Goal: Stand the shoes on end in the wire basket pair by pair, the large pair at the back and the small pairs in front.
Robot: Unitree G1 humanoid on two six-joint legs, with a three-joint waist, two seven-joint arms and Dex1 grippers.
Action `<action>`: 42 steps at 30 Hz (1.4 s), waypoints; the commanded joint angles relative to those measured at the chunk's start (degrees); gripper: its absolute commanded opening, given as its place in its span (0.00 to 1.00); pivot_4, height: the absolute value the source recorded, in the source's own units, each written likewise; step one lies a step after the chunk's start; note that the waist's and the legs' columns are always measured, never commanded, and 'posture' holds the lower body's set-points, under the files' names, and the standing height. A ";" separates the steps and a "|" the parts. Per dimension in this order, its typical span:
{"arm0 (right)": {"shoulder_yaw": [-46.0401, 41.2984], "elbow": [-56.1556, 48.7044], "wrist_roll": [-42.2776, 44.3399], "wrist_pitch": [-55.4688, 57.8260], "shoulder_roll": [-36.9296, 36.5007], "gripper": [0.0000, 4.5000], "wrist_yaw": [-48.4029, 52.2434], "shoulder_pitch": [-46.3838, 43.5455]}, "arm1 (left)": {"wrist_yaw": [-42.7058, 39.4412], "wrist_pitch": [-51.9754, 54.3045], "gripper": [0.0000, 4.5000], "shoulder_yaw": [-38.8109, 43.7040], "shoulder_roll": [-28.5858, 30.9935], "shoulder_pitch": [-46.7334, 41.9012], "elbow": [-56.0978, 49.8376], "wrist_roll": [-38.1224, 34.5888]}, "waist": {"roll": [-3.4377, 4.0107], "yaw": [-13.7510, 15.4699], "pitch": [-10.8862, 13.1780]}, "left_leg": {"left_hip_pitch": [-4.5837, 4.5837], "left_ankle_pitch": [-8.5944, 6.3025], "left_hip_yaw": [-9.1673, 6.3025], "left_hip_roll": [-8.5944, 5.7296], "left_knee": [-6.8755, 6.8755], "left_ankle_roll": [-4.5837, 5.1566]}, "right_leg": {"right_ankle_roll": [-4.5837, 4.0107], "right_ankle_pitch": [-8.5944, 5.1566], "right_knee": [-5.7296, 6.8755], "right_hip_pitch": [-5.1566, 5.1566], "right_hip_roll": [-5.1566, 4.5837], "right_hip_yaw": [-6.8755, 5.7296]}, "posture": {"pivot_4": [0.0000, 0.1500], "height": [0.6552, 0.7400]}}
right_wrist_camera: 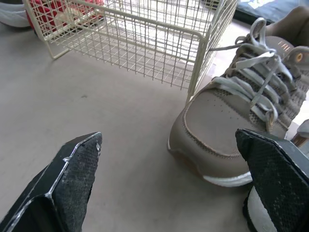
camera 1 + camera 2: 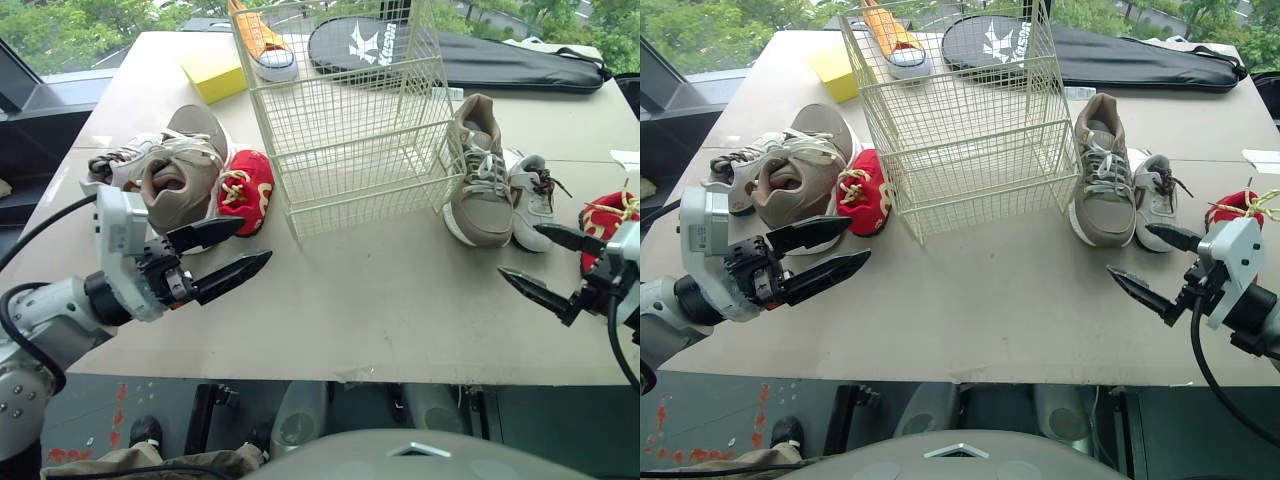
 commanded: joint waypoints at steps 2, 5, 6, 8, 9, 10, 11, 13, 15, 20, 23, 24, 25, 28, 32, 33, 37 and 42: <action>2.17 0.66 1.37 5.55 -1.55 0.99 -6.46 -7.90 | -1.53 -1.76 0.99 -2.55 1.76 -2.35 -5.62 -0.49 | 0.00 -0.01 0.00 | 0.01 0.00 0.02 -0.02 -0.01 0.00 | 0.00 0.00 0.00 0.01 0.00 0.02 | 1.00 1.00; 5.64 1.59 0.27 9.85 -4.18 0.99 -8.58 -12.90 | -0.25 -1.79 0.99 -4.56 1.87 -4.21 -7.07 -1.50 | 0.01 0.03 0.01 | 0.01 0.00 0.03 -0.04 -0.01 0.00 | 0.00 0.00 -0.02 0.00 0.00 0.03 | 1.00 1.00; 6.64 1.85 -0.21 10.00 -4.64 0.99 -8.60 -14.06 | 0.25 -1.85 0.99 -4.99 1.84 -4.84 -7.21 -1.81 | 0.01 0.10 0.01 | 0.00 0.00 0.02 -0.03 -0.02 0.00 | 0.00 0.00 -0.03 -0.01 0.00 0.03 | 1.00 1.00; 7.91 1.90 0.41 10.87 -5.47 0.99 -7.40 -15.06 | 1.42 -1.90 0.99 -5.46 1.68 -6.06 -7.11 -2.62 | 0.01 0.25 0.01 | -0.01 0.00 -0.01 -0.03 -0.02 0.00 | -0.01 0.00 -0.03 -0.02 0.00 0.00 | 1.00 1.00; 7.30 2.03 3.18 13.71 -5.02 0.99 -8.16 -15.35 | 2.63 -1.73 0.99 -5.47 1.44 -6.60 -6.77 -3.75 | 0.01 0.32 0.01 | -0.02 0.00 -0.02 -0.03 -0.03 0.00 | -0.01 0.00 -0.03 -0.02 0.00 0.00 | 1.00 1.00; 6.35 2.40 6.04 16.55 -4.08 0.99 -9.73 -15.84 | 3.19 -1.73 0.99 -5.50 1.39 -6.88 -6.64 -4.23 | 0.01 0.44 0.01 | -0.02 0.00 -0.02 -0.03 -0.03 0.00 | 0.00 0.00 -0.04 -0.02 0.00 0.00 | 1.00 1.00; 4.91 3.10 9.66 19.74 -2.68 0.99 -12.11 -16.57 | 3.21 -1.76 0.99 -5.58 1.58 -6.97 -6.70 -4.23 | 0.00 0.45 0.00 | -0.10 0.00 -0.06 -0.02 -0.02 0.00 | 0.00 0.00 -0.07 -0.03 -0.01 -0.03 | 1.00 1.00; 0.84 5.00 19.30 25.80 -0.78 0.99 -15.06 -15.64 | 3.04 -1.87 0.99 -5.55 1.74 -6.43 -7.20 -4.32 | 0.00 0.45 0.00 | -0.11 0.00 -0.05 -0.01 -0.02 0.00 | 0.00 0.00 -0.09 -0.03 -0.03 -0.03 | 1.00 1.00; -1.08 4.80 19.34 26.57 -0.65 0.99 -15.38 -13.09 | 2.08 -2.11 0.99 -5.42 2.21 -5.94 -7.43 -3.60 | 0.01 0.60 0.01 | -0.13 0.00 -0.06 -0.02 -0.02 0.01 | 0.00 0.00 -0.09 -0.03 -0.04 -0.03 | 1.00 1.00; 0.40 2.92 12.46 22.65 -2.73 0.99 -14.71 -8.91 | 1.38 -2.73 0.99 -5.88 2.04 -5.48 -7.05 -3.01 | 0.04 0.43 0.01 | -0.11 -0.01 -0.05 -0.06 -0.02 0.01 | 0.00 0.00 -0.09 -0.03 -0.01 -0.05 | 1.00 1.00; 1.98 3.06 10.55 20.98 -1.98 0.99 -15.22 -9.50 | 0.58 -3.07 0.99 -6.32 1.93 -5.24 -6.78 -2.26 | 0.05 -0.06 0.01 | -0.01 0.00 0.04 -0.04 -0.03 0.01 | 0.00 0.00 0.00 -0.03 0.05 0.04 | 1.00 1.00; 2.48 3.15 10.01 20.46 -1.75 0.99 -15.19 -9.69 | 0.39 -3.14 0.99 -6.35 1.94 -5.36 -6.57 -2.17 | 0.04 -0.11 0.01 | -0.01 0.00 0.03 -0.03 -0.03 0.01 | 0.00 0.00 0.00 -0.03 0.07 0.04 | 1.00 1.00; 2.85 3.21 9.61 20.05 -1.62 0.99 -15.04 -9.73 | 0.16 -3.21 0.99 -6.36 1.95 -5.39 -6.40 -2.03 | 0.04 -0.16 0.01 | -0.01 0.00 0.03 -0.02 -0.03 0.01 | 0.00 0.00 0.01 -0.03 0.08 0.03 | 1.00 1.00; 3.06 3.09 9.09 18.47 -0.93 0.99 -14.25 -9.41 | -0.72 -3.43 0.99 -6.17 1.72 -4.54 -6.03 -1.14 | 0.04 -0.19 0.01 | -0.04 0.00 0.03 -0.03 -0.02 0.01 | 0.00 0.00 -0.03 -0.03 0.06 0.03 | 1.00 1.00; 2.24 1.28 10.52 16.61 -0.23 0.99 -12.41 -9.49 | 1.84 -2.61 0.99 -6.66 1.44 -3.22 -5.73 0.34 | 0.04 -0.18 0.01 | -0.05 0.00 0.02 -0.04 -0.03 0.01 | 0.00 0.00 -0.05 -0.03 0.03 0.03 | 1.00 1.00; 2.15 0.69 10.86 16.10 -0.03 0.99 -12.20 -9.69 | 2.75 -2.33 0.99 -6.78 1.37 -3.14 -5.63 0.29 | 0.05 -0.18 0.02 | -0.05 0.00 0.00 -0.03 -0.02 0.01 | 0.00 0.00 -0.04 -0.03 0.04 0.02 | 1.00 1.00; 2.90 -0.89 11.77 15.05 0.53 0.99 -12.33 -10.57 | 2.33 -2.20 0.99 -6.72 1.85 -2.33 -5.72 0.69 | 0.05 -0.27 0.02 | -0.05 0.00 0.01 -0.03 -0.03 0.01 | 0.00 -0.01 -0.04 -0.03 0.03 0.02 | 1.00 1.00; 4.20 -3.13 13.80 14.07 1.69 0.99 -12.27 -12.00 | 3.15 -2.70 0.99 -5.72 1.16 -0.83 -4.04 3.28 | 0.06 -0.41 0.02 | -0.05 0.00 -0.01 -0.03 -0.03 0.01 | 0.00 0.00 -0.03 -0.03 0.04 0.01 | 1.00 1.00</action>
